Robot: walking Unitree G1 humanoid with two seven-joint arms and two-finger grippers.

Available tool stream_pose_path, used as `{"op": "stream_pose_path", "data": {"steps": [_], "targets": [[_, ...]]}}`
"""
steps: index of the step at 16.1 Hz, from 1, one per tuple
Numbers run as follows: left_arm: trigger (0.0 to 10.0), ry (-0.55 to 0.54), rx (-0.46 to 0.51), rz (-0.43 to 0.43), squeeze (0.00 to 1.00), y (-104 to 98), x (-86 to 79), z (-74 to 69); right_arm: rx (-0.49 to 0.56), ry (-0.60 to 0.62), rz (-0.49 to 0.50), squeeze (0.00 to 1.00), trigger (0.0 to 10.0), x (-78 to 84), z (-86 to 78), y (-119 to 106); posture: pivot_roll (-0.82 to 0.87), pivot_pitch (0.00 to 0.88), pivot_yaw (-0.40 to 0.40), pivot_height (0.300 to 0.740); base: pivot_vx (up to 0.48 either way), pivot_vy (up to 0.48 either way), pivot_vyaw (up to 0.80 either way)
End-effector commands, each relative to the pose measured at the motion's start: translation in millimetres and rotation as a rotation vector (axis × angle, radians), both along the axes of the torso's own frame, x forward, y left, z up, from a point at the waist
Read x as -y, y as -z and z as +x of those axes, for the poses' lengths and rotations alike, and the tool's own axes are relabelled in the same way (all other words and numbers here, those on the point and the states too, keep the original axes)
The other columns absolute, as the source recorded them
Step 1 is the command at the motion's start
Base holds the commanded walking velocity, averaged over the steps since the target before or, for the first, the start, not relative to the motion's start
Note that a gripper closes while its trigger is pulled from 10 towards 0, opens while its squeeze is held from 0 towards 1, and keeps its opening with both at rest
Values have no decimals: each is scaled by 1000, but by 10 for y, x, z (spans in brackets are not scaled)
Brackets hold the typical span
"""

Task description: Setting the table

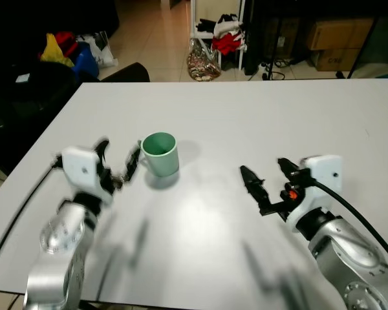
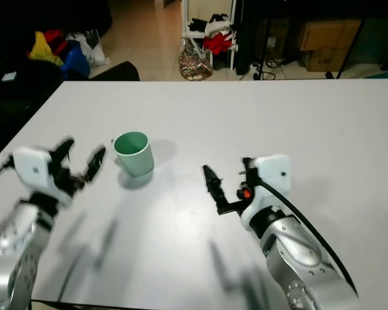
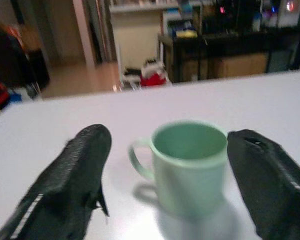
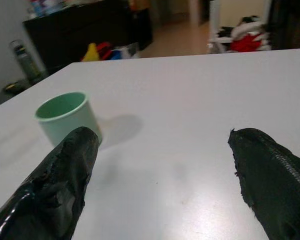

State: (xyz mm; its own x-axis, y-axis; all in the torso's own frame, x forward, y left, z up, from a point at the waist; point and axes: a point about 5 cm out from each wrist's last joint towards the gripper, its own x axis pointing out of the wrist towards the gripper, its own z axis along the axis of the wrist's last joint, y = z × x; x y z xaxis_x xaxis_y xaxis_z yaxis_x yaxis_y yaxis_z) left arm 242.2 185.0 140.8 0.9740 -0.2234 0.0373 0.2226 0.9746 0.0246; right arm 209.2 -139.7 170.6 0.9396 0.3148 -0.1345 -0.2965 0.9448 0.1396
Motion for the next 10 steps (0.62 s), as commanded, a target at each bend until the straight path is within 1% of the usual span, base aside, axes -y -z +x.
{"op": "stream_pose_path", "data": {"steps": [1,2,3,4,5,7,10], "targets": [[10000,5,-1,11,518,-55,41,-35,9,25,-11,0,10000,5,-12,-4,50,0,110,740,0,0,0],[10000,16,-12,36,522,-42,62,-93,6,59,-55,0,10000,34,-34,28,50,0,110,740,0,0,0],[10000,41,-8,42,533,-72,102,-109,-5,85,-43,0,10000,62,-44,53,54,0,105,740,0,0,0],[10000,57,-13,49,537,-91,146,-124,-32,118,-59,0,10000,102,-57,119,54,0,102,740,0,0,0],[10000,60,-22,53,537,-95,164,-138,-44,133,-77,0,10000,112,-61,149,54,0,101,740,0,-322,0],[10000,62,-42,56,541,-86,197,-168,-41,143,-82,0,10000,94,-54,149,51,0,98,740,0,-356,0],[10000,66,-50,56,537,-84,203,-169,-35,159,-90,0,10000,92,-42,147,50,0,99,740,0,-354,0]]}}
